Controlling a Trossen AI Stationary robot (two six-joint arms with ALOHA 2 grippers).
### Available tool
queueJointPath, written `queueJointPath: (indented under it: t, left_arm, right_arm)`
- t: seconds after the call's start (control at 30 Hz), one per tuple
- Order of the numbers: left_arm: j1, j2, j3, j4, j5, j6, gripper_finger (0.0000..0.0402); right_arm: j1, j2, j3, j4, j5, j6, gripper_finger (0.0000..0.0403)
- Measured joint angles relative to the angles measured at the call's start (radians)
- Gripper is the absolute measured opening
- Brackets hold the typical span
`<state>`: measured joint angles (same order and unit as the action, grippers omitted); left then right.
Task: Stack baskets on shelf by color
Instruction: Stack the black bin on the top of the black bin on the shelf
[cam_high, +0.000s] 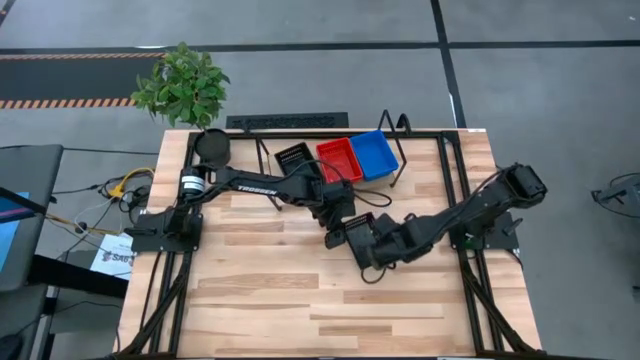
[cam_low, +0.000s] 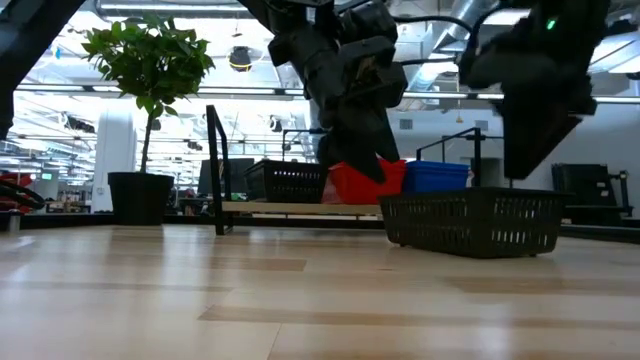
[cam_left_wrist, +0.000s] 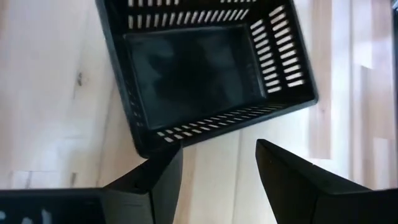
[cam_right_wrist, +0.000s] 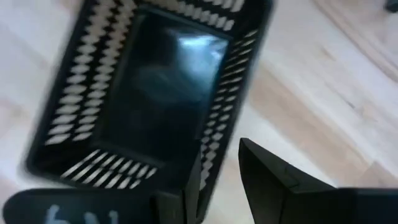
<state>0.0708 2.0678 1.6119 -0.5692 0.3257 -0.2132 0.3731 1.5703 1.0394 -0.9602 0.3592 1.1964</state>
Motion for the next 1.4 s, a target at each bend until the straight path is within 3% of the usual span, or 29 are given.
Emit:
queueJointPath:
  t: [0.3,0.43,0.63,1.2,1.4]
  left_arm:
    - [-0.004,0.000,0.000,0.083,-0.162,0.003,0.0190]
    - [-0.019,0.012,0.000,0.119,-0.312,0.056,0.0185]
    - [-0.019,0.012,0.000,0.171,-0.394,0.107,0.0177]
    - [-0.020,0.126,0.002,0.198,-0.352,0.139,0.0160]
    - [-0.024,0.125,0.000,0.186,-0.345,0.126,0.0116]
  right_arm:
    - [0.094,-0.003,0.113,-0.149,0.003,0.120,0.0133]
    - [0.115,-0.003,0.133,-0.208,0.006,0.167,0.0134]
    - [0.143,-0.003,0.134,-0.250,0.006,0.222,0.0133]
    - [0.224,-0.003,0.135,-0.318,0.007,0.345,0.0134]
    - [0.230,-0.003,0.135,-0.320,0.007,0.351,0.0134]
